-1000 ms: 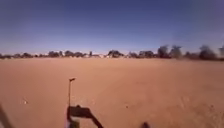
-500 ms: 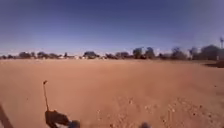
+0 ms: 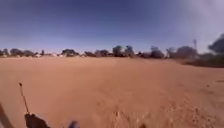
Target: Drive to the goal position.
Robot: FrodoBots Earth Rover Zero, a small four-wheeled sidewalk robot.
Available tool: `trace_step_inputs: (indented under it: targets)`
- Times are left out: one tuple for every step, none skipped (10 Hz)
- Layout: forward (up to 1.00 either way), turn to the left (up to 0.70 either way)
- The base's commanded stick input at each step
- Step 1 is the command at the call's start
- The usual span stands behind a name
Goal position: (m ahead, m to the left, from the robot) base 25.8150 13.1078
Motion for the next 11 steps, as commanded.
trace_step_inputs:
  targets:
    - [0.70,0.00]
    - [0.70,0.00]
    - [0.70,0.00]
    - [0.70,0.00]
    - [0.70,0.00]
    - [0.70,0.00]
    - [0.70,0.00]
    - [0.70,0.00]
    - [0.70,0.00]
    - [0.70,0.00]
    - [0.70,0.00]
